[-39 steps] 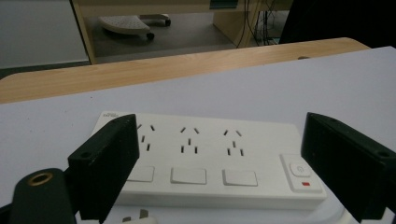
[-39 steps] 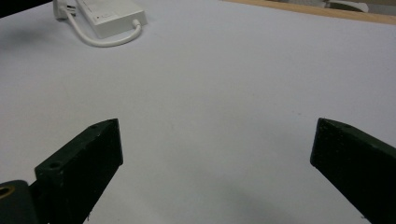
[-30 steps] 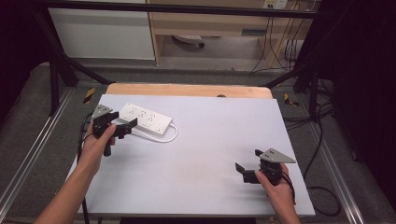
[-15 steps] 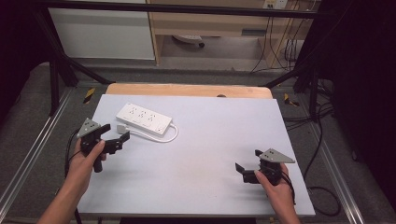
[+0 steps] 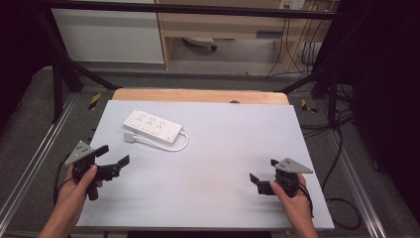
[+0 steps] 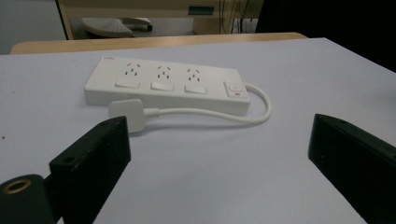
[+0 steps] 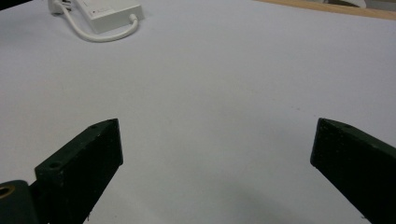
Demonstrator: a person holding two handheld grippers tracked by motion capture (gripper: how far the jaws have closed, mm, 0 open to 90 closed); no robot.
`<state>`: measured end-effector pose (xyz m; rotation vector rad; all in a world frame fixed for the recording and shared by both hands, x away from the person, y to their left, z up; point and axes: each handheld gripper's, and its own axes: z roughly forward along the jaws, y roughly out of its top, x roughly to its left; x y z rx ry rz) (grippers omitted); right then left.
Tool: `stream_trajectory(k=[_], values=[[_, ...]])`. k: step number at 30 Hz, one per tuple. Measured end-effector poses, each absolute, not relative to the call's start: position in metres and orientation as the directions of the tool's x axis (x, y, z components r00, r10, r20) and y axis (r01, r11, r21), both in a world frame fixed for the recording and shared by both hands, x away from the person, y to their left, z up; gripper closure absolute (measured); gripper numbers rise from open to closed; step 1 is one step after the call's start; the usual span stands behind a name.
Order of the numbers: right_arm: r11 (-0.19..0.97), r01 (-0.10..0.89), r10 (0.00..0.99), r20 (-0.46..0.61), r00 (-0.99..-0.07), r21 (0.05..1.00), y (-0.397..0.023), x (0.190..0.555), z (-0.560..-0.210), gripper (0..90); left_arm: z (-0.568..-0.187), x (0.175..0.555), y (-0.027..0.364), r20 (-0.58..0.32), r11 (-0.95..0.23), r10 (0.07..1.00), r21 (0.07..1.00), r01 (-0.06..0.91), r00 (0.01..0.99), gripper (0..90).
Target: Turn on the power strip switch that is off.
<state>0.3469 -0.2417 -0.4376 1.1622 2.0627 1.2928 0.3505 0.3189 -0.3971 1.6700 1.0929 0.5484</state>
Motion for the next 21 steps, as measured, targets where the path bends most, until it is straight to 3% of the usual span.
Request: stream_trajectory(k=[10,21], values=[[0.213,0.424,0.834,0.062,-0.548,0.88,-0.242,0.347,-0.438,2.7,-0.413,0.326,0.317,-0.157,-0.082,0.846,0.905,0.416,0.509,6.9],[0.224,0.433,0.841,0.051,-0.538,0.873,-0.243,0.349,-0.441,2.6,-0.433,0.319,0.291,-0.101,-0.213,0.813,0.865,0.454,0.574,6.9]])
